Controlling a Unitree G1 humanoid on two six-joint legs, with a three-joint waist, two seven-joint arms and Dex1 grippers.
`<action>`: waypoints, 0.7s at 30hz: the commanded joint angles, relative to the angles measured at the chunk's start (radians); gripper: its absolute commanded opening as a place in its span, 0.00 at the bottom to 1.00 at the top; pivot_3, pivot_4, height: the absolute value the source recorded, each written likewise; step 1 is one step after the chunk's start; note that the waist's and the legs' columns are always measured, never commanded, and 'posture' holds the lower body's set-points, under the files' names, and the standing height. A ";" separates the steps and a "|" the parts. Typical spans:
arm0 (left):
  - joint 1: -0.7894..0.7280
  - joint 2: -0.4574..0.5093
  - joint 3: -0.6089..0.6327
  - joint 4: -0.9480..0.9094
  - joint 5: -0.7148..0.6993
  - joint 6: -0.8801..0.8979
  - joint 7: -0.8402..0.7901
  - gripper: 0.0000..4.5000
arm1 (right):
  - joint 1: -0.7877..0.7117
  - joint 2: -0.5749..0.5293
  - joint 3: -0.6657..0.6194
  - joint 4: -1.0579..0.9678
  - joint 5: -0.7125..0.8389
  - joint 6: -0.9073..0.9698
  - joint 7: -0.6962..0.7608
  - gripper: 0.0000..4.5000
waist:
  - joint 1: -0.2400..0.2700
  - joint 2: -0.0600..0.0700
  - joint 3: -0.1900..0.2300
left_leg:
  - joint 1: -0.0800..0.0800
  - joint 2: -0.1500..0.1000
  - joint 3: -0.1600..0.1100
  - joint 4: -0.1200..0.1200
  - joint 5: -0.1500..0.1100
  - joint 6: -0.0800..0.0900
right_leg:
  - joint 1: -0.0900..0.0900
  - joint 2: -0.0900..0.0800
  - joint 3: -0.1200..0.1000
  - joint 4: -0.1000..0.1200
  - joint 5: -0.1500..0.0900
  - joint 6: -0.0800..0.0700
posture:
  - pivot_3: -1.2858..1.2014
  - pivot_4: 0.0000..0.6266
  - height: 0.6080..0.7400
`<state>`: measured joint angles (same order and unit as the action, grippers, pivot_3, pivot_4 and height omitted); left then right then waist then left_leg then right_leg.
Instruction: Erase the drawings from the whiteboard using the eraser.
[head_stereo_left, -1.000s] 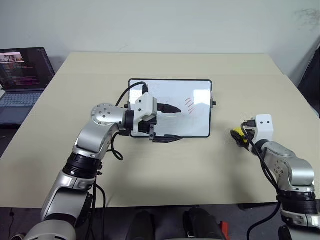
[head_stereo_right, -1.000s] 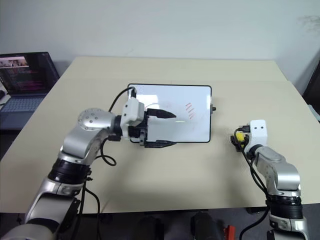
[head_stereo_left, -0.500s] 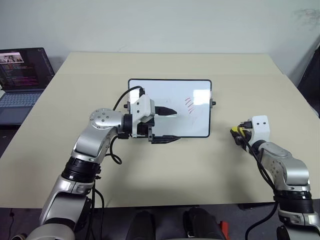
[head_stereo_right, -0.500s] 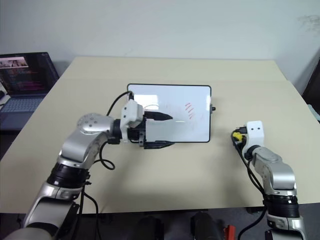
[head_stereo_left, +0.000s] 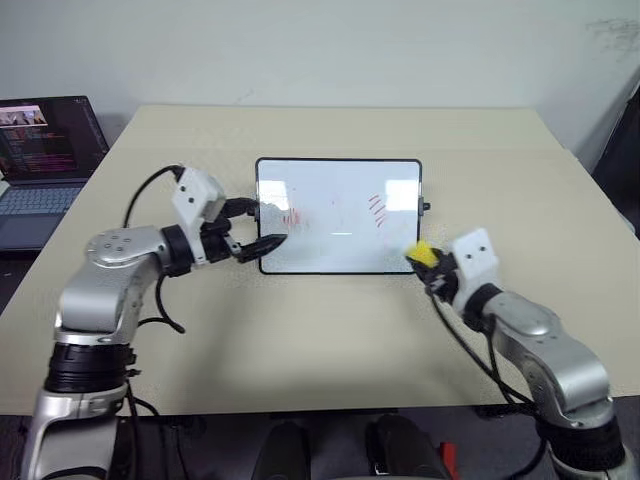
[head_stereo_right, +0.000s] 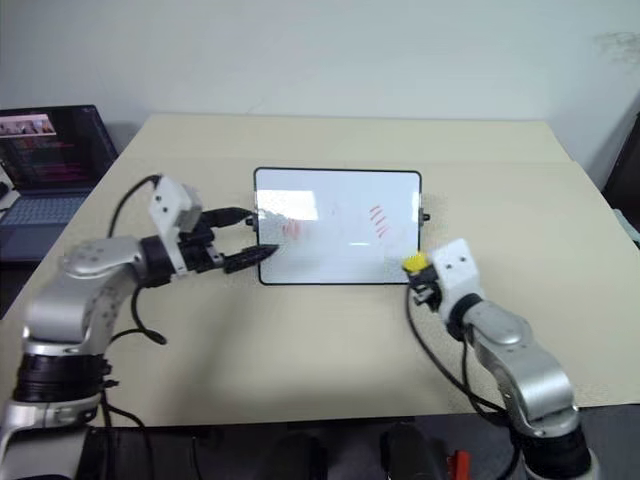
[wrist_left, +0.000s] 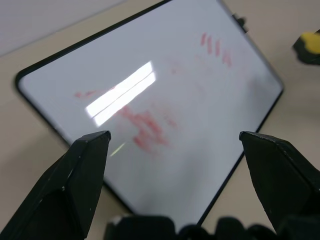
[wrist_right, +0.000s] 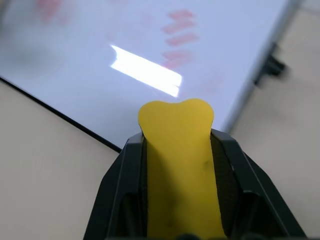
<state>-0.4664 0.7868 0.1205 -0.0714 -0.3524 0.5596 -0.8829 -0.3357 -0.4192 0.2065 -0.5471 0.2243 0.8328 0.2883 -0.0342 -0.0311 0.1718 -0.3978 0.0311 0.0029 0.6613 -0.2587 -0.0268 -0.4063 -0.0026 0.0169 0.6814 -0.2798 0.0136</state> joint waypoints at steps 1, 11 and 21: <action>0.001 0.040 0.028 0.010 0.041 0.026 0.055 1.00 | -0.141 0.047 0.064 0.096 -0.028 -0.057 0.046 0.30 | 0.002 0.000 0.000 | 0.000 0.000 0.000 0.000 0.000 0.000 | 0.000 0.000 0.000 0.000 0.000 -0.001 | 0.52 0.24 1.00; -0.022 0.039 -0.008 0.065 0.094 0.016 0.102 1.00 | -0.657 0.219 0.287 0.717 -0.289 -0.415 0.127 0.30 | 0.004 -0.001 0.001 | -0.004 0.000 0.000 0.000 0.000 0.000 | -0.004 -0.002 -0.001 -0.001 0.002 -0.004 | 0.52 0.24 1.00; -0.034 0.014 -0.044 0.056 0.097 0.012 0.100 1.00 | -0.911 0.387 0.296 1.215 -0.435 -0.698 0.112 0.30 | 0.002 -0.001 0.001 | -0.005 0.000 0.001 -0.001 0.000 -0.001 | -0.005 -0.008 -0.001 0.000 0.002 -0.005 | 0.52 0.24 1.00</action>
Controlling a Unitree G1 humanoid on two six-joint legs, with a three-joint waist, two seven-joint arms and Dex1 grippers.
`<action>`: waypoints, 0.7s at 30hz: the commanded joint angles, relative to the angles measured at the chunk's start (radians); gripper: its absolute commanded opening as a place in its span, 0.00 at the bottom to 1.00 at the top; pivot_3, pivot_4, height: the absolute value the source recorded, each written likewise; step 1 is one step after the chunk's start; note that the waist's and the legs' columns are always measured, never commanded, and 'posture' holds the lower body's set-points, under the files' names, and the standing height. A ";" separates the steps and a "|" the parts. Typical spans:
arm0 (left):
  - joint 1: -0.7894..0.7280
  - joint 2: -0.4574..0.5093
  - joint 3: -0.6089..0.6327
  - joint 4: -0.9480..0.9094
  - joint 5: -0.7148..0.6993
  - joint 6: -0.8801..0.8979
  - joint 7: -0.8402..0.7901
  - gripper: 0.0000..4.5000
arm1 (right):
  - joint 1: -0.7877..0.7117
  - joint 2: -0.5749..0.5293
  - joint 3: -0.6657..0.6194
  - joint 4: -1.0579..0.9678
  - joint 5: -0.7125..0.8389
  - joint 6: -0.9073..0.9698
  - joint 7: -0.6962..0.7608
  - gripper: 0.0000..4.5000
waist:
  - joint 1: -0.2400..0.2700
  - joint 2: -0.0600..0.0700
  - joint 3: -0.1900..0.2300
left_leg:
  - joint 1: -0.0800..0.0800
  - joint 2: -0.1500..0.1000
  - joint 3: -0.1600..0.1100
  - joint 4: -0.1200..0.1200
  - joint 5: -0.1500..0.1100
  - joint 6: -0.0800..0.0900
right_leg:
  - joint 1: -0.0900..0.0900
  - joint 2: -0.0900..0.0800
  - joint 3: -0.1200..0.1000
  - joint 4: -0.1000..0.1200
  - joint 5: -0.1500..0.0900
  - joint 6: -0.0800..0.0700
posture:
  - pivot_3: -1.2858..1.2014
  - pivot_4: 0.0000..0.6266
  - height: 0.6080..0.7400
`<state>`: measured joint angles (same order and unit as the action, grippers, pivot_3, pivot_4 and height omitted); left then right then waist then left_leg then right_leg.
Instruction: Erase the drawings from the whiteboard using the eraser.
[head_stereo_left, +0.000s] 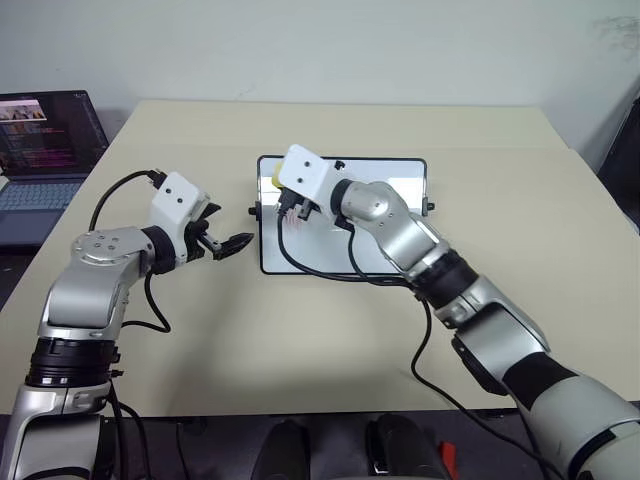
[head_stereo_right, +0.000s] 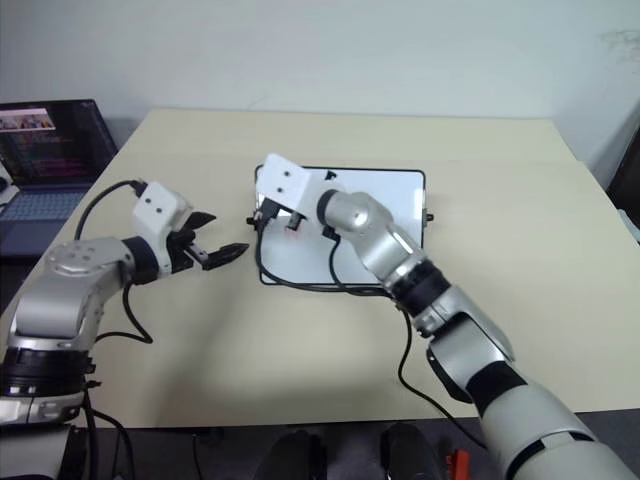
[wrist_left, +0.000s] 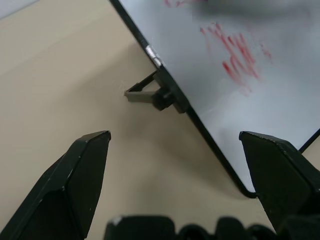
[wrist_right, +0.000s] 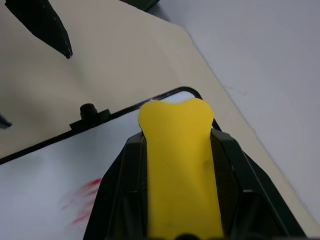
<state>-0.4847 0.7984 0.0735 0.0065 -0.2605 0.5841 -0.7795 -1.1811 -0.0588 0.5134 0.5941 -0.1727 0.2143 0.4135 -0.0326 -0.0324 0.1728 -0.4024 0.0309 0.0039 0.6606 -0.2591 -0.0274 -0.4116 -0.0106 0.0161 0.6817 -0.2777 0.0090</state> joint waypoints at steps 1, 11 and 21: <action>-0.015 0.001 0.000 -0.023 0.005 -0.014 -0.005 1.00 | -0.085 0.039 -0.015 0.116 -0.050 -0.100 -0.021 0.30 | 0.000 0.000 0.000 | 0.000 0.000 0.000 0.000 0.000 0.000 | 0.000 0.000 0.000 0.000 0.000 0.000 | 0.52 0.24 1.00; -0.031 -0.013 -0.036 -0.027 0.018 -0.030 -0.013 1.00 | -0.226 0.071 -0.015 0.456 -0.175 -0.243 -0.093 0.30 | 0.000 0.000 0.000 | 0.000 -0.001 0.000 0.000 0.000 0.000 | 0.000 -0.002 0.000 0.000 0.000 0.000 | 0.52 0.24 1.00; -0.050 -0.023 -0.048 -0.020 0.026 -0.040 -0.018 1.00 | -0.254 0.106 -0.025 0.539 -0.224 -0.316 -0.123 0.30 | -0.001 0.000 0.000 | 0.000 -0.001 0.000 0.000 0.000 0.000 | 0.000 -0.002 0.000 0.001 0.000 0.000 | 0.52 0.24 1.00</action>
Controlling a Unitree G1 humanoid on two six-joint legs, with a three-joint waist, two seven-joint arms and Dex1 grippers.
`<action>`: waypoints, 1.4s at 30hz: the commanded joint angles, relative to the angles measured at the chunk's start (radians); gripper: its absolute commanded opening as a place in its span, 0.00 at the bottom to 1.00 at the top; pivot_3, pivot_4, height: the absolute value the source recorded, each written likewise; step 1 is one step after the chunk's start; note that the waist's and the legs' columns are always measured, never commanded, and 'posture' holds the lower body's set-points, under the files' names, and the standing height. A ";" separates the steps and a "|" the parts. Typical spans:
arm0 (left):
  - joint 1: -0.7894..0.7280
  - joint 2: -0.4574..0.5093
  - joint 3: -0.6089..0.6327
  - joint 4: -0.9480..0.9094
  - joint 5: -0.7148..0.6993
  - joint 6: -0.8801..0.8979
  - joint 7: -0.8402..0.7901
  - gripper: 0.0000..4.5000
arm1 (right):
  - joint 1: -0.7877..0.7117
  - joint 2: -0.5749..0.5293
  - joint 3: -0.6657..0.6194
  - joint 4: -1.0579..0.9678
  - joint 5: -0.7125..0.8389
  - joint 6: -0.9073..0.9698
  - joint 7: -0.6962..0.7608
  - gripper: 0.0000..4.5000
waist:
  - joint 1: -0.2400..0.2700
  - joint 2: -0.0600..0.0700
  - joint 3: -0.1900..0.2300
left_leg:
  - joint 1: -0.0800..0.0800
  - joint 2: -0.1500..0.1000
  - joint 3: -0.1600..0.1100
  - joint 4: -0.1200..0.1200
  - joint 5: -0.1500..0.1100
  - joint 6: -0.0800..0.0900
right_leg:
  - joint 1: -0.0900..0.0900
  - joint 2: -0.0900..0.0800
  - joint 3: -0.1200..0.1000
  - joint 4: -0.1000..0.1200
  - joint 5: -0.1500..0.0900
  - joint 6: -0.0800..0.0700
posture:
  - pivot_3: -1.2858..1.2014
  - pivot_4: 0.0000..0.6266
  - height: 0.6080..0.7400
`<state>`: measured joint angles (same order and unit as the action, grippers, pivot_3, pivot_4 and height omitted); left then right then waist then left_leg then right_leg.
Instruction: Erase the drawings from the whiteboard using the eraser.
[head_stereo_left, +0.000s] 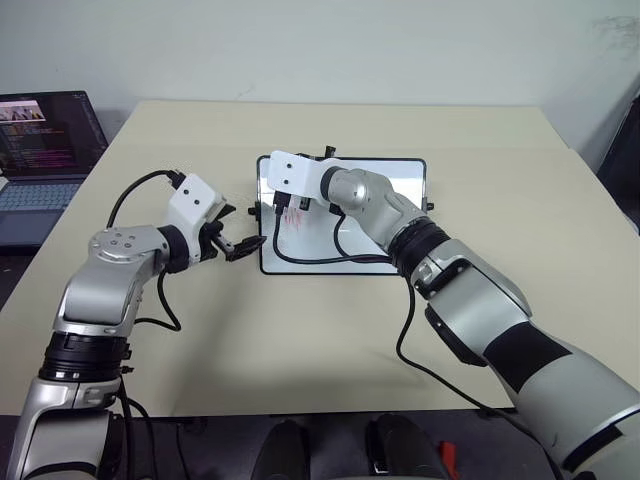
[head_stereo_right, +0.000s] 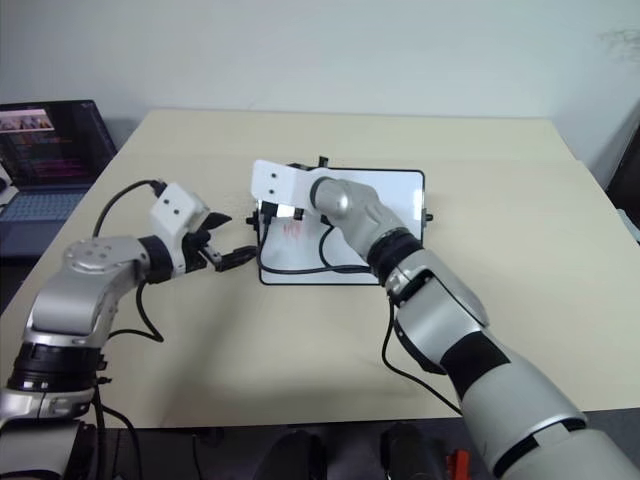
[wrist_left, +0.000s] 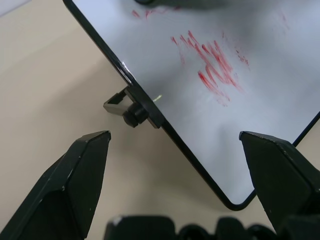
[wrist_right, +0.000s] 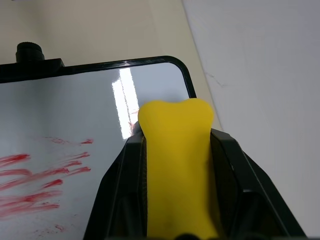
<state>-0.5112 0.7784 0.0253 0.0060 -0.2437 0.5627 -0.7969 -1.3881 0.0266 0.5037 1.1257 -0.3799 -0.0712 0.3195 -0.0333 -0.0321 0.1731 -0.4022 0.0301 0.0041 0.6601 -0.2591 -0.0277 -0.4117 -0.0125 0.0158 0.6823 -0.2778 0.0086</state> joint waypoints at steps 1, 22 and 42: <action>-0.023 -0.003 0.000 -0.022 0.009 -0.018 -0.002 1.00 | -0.052 0.025 -0.017 0.015 -0.020 -0.034 -0.034 0.30 | -0.001 0.000 0.000 | 0.000 0.000 0.000 0.000 0.000 0.000 | 0.000 0.000 0.000 0.000 0.000 0.000 | 0.52 0.24 1.00; -0.040 -0.016 -0.017 -0.007 0.014 -0.033 -0.010 1.00 | -0.014 -0.039 -0.004 0.072 -0.120 -0.023 0.012 0.30 | 0.004 0.000 0.000 | 0.001 -0.001 -0.001 0.001 0.000 0.000 | 0.002 -0.001 -0.001 0.001 0.000 0.000 | 0.52 0.24 1.00; -0.052 -0.027 -0.027 0.016 0.024 -0.047 -0.032 1.00 | 0.093 -0.103 0.020 -0.095 -0.147 0.019 0.089 0.29 | 0.003 -0.001 0.000 | 0.009 -0.002 -0.001 0.003 0.001 0.000 | 0.006 -0.001 -0.001 0.011 0.000 0.000 | 0.52 0.24 1.00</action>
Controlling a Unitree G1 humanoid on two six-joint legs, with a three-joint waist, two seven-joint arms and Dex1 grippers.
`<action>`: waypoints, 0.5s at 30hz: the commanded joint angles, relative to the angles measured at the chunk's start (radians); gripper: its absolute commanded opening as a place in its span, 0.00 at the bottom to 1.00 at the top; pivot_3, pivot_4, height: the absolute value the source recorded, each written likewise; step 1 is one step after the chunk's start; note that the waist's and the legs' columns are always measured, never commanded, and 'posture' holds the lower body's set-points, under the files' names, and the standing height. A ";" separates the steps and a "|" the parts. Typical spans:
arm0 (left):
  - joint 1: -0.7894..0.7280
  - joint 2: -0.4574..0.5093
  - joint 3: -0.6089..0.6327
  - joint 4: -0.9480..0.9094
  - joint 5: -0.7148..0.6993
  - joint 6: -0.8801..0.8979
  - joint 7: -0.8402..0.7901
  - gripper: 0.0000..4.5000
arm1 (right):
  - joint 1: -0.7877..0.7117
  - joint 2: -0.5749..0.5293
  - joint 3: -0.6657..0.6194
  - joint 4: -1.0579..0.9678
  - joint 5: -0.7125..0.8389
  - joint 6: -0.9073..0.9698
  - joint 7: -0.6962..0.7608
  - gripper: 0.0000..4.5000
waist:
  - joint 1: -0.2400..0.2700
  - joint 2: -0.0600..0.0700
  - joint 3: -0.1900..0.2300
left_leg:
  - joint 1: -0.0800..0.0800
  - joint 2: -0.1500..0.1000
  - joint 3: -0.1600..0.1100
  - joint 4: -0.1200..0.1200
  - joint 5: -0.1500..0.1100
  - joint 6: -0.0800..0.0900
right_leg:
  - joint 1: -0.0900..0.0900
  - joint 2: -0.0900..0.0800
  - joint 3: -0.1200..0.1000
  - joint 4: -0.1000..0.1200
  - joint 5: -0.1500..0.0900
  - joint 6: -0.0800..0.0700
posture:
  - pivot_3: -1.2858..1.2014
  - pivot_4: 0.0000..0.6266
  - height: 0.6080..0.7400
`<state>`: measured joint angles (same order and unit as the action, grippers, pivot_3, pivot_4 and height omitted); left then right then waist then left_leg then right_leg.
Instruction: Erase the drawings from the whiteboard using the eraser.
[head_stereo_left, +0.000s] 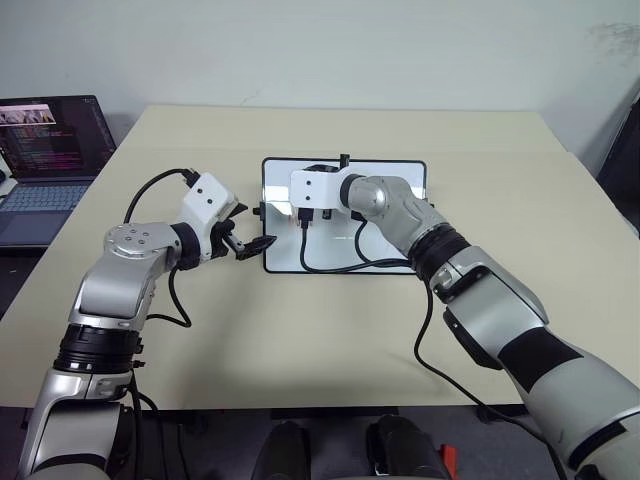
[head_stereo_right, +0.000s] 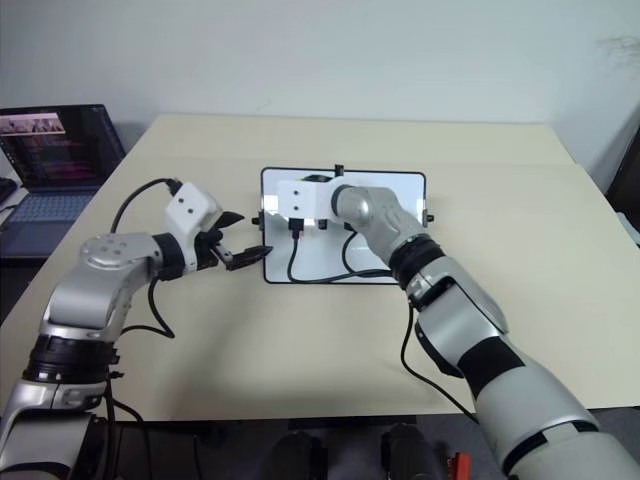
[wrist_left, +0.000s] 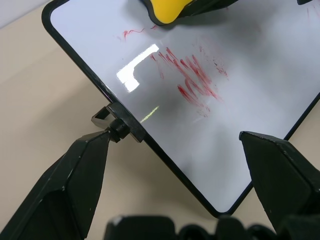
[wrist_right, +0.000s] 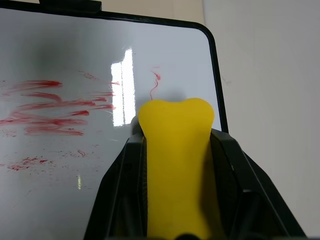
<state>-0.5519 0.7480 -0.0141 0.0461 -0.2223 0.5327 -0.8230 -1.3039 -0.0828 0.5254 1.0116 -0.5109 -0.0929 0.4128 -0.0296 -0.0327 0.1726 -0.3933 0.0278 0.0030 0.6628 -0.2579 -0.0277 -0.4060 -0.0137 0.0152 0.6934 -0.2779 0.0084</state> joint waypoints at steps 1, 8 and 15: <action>-0.009 0.004 0.013 -0.028 0.002 -0.015 -0.005 1.00 | 0.001 0.019 -0.002 0.022 -0.015 0.039 -0.011 0.29 | -0.002 0.000 0.000 | 0.000 0.000 0.000 0.000 0.000 0.000 | 0.000 0.000 0.000 0.000 0.000 0.000 | 0.52 0.24 1.00; 0.011 0.005 0.019 -0.059 -0.003 0.000 0.003 1.00 | -0.044 0.083 -0.002 0.067 -0.014 0.021 -0.044 0.29 | -0.008 0.000 0.000 | 0.000 0.001 0.001 -0.001 0.000 0.000 | -0.001 0.000 0.001 0.001 0.000 -0.001 | 0.52 0.24 1.00; 0.023 0.005 0.022 -0.082 -0.006 0.014 0.009 1.00 | -0.096 0.120 -0.014 0.137 -0.013 0.006 -0.076 0.29 | -0.009 0.000 0.000 | -0.001 0.001 0.000 -0.001 0.000 0.000 | -0.002 0.001 0.000 0.000 -0.001 -0.001 | 0.52 0.24 1.00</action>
<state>-0.5250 0.7480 -0.0131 0.0019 -0.2238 0.5447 -0.8177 -1.3715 0.0371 0.5249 1.1355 -0.5202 -0.0841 0.3489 -0.0390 -0.0324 0.1730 -0.3948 0.0288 0.0035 0.6617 -0.2579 -0.0278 -0.4082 -0.0131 0.0156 0.6934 -0.2787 0.0070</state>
